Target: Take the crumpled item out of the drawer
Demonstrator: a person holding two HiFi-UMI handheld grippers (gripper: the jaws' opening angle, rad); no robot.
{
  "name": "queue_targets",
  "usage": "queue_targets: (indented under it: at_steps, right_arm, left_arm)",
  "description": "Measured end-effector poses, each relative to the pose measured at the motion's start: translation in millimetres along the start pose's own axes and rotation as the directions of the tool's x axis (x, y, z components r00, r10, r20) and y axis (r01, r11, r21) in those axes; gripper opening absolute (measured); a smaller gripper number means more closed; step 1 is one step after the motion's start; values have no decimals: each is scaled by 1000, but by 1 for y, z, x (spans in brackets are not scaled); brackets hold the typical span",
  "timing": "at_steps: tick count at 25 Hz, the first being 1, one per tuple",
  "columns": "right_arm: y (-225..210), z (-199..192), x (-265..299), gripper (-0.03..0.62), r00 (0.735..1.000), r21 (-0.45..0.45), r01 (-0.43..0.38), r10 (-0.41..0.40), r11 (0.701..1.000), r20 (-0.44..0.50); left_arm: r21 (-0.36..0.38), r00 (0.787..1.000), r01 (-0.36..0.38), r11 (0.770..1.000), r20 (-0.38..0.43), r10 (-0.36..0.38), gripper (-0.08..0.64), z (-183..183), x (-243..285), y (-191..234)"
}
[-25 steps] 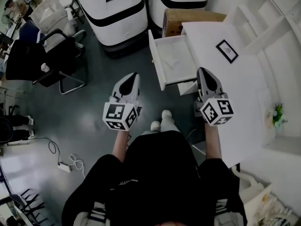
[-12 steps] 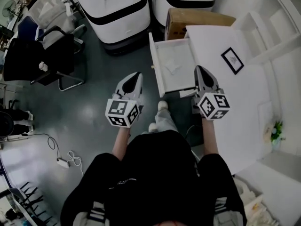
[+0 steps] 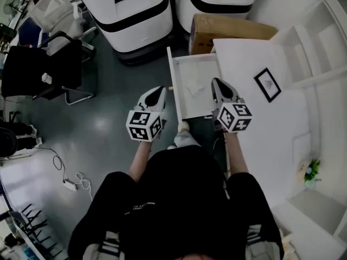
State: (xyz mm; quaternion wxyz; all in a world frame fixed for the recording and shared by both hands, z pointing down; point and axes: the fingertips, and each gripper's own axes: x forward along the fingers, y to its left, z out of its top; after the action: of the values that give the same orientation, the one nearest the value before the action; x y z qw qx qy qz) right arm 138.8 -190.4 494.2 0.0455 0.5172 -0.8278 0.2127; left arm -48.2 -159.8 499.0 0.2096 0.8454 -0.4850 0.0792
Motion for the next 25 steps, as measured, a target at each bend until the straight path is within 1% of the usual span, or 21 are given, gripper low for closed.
queue_targets:
  at_steps: [3,7,13,20,25]
  right_arm:
    - [-7,-11,16,-8,999,2,-18,18,1000,-43]
    - [-15,-26,37,-8,995,-6,-21,20,1000,-97]
    - [-24,-65,73,-8,979,-5,-28,27,1000,-203]
    - [-44,-117,109,-8,944,44,-9,23,999,-330]
    - [-64,-159,129,-8,905,50,25,-1,998,-426]
  left_arm:
    - [-31,999,-16,999,-31,15,-3,-10,15,4]
    - [-61,997,-45,997,-66,41,-2,-23,29,14]
    - [-100,989,-84,991,-129,71,-2,-44,45,32]
    - [-129,975,-98,987,-211,70,-2,-68,68,56]
    - [-149,965,-91,985,-258,50,-2,-90,85,65]
